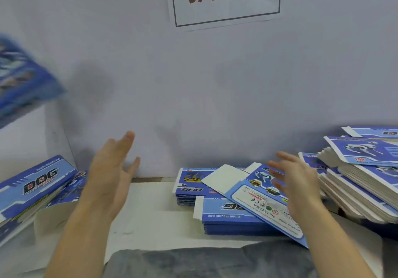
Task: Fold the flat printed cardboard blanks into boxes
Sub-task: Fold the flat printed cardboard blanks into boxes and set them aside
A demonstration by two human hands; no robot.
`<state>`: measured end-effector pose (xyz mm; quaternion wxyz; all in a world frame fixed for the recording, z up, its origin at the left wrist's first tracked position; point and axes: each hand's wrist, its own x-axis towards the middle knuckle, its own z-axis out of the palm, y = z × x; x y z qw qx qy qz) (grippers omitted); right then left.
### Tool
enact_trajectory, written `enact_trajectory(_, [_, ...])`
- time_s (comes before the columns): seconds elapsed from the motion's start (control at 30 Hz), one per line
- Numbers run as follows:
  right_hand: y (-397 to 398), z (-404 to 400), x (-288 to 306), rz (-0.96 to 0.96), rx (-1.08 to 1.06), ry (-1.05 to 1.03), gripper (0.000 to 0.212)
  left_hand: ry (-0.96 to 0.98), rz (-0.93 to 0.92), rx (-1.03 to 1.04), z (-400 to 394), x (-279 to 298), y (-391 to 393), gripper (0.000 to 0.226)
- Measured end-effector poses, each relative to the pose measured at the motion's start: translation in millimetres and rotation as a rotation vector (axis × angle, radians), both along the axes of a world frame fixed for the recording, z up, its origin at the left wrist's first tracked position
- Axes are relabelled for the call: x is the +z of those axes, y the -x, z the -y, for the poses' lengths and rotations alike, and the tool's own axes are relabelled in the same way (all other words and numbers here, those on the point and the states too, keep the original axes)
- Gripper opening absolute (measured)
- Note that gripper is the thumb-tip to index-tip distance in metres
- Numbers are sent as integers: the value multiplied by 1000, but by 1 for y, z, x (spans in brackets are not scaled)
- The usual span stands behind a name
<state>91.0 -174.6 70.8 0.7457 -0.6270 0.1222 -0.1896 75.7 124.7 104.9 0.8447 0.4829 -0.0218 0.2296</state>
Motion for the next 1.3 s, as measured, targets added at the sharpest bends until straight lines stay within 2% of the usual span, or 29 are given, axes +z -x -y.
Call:
enact_trajectory(0.07, [1,-7,-4,-61,139,372,25,-151,-99,-39,17,-6,0,35])
enact_trajectory(0.1, [1,-10,-6,-125,243,621,36,-279,-144,-62,27,-10,-2,28])
enact_trajectory(0.17, [0,-13,-14,-362,462,1118,83,-558,-190,-104,44,-19,-8,33])
enact_trajectory(0.2, [1,-15,-16,-464,539,1285,97,-697,-203,-130,51,-23,-9,35])
enact_trajectory(0.23, [3,-17,-17,-517,581,1394,99,-835,-209,-166,57,-26,-8,36])
enact_trajectory(0.3, [2,-16,-18,-518,551,1464,90,-1114,-242,-268,64,-32,-8,39])
enact_trajectory(0.37, [3,-15,-14,-503,508,1447,83,-1325,-292,-367,66,-38,-7,46])
enact_trajectory(0.47, [5,-15,-4,-473,519,1445,72,-1408,-313,-395,66,-40,-6,49])
enact_trajectory(0.57, [8,-15,6,-410,538,1431,57,-1364,-249,-265,64,-39,-10,38])
enact_trajectory(0.63, [10,-18,13,-300,488,1413,46,-1260,-183,-141,63,-38,-13,32])
enact_trajectory(0.73, [15,-26,26,-78,253,1412,19,-1065,-116,-6,63,-36,-16,29])
enact_trajectory(0.83, [25,-34,46,110,73,1402,22,-917,-98,7,67,-34,-16,31])
enact_trajectory(0.87, [29,-36,53,203,31,1382,21,-877,-97,2,69,-33,-15,38])
enact_trajectory(0.97, [41,-39,72,561,-65,1224,19,-686,-107,8,71,-29,-12,85])
enact_trajectory(1.03, [48,-43,80,730,-21,1064,16,-545,-71,-8,69,-26,-11,93])
enact_trajectory(1.13, [45,-45,77,746,140,814,22,-337,17,-19,62,-20,-10,66])
enact_trajectory(1.23, [33,-37,65,558,245,648,23,-192,105,45,49,-17,-11,39])
enact_trajectory(1.3, [24,-34,58,419,201,580,19,-217,180,129,41,-12,-8,26])
